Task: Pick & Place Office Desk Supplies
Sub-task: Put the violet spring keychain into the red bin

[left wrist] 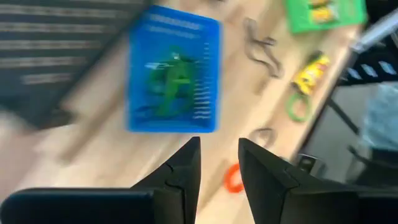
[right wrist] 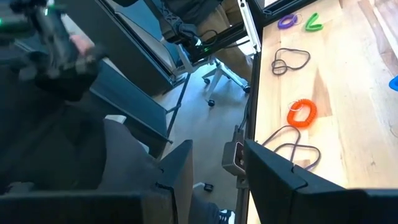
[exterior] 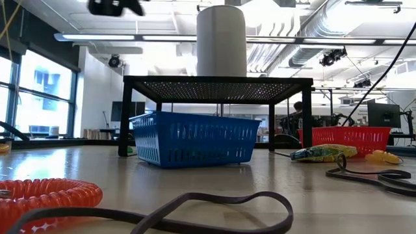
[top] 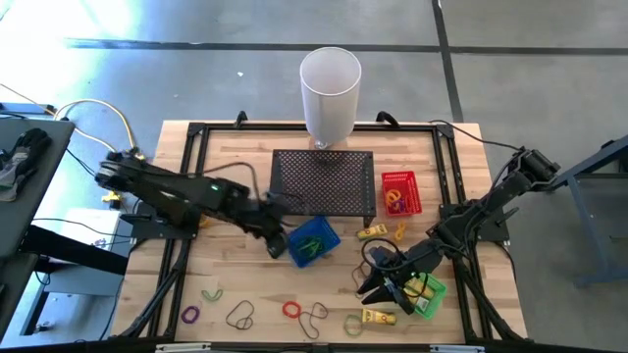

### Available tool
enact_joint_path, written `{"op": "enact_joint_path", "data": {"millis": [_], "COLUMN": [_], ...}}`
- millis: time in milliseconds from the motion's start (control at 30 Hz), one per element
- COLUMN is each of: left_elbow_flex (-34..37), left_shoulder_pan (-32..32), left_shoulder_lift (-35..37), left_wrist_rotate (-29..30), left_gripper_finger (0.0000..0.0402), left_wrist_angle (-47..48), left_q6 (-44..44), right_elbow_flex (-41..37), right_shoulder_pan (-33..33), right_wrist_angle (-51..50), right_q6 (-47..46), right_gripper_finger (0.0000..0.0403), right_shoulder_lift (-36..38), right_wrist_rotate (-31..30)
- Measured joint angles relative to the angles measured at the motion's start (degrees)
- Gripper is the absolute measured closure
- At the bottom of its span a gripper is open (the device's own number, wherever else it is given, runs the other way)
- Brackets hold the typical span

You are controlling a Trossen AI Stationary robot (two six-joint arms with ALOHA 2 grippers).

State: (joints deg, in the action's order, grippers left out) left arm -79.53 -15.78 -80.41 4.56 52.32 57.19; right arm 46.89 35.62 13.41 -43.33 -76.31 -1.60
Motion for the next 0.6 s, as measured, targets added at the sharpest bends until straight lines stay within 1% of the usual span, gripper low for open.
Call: {"op": "enact_joint_path", "data": {"millis": [100,233,267,333,433,600], "left_elbow_flex": [0.0,0.02,0.02,0.02,0.04,0.07], "left_shoulder_pan": [0.01,0.01,0.05,0.84,2.28,4.4], "left_shoulder_lift": [4.35,8.88,9.61,10.76,11.61,11.89], "left_wrist_rotate": [5.26,13.9,14.84,15.33,15.5,16.0], "left_gripper_finger": [0.03,0.03,0.03,0.03,0.03,0.03], "left_wrist_angle": [7.11,16.94,18.9,22.26,24.94,29.97], "left_q6": [0.78,6.02,7.14,8.26,5.74,4.98], "right_elbow_flex": [0.0,0.0,0.0,0.0,0.0,0.0], "right_shoulder_pan": [0.0,0.0,0.0,0.0,0.0,0.0], "right_wrist_angle": [-0.04,-0.04,-0.04,-0.04,-0.06,-0.09], "right_q6": [-0.26,-0.4,-0.46,-0.64,-1.48,-2.15], "right_gripper_finger": [0.0275,0.0275,0.0275,0.0275,0.0275,0.0275], "right_shoulder_lift": [0.0,0.0,0.0,0.0,0.0,0.0], "right_wrist_rotate": [0.24,0.17,0.17,0.15,0.13,0.09]}}
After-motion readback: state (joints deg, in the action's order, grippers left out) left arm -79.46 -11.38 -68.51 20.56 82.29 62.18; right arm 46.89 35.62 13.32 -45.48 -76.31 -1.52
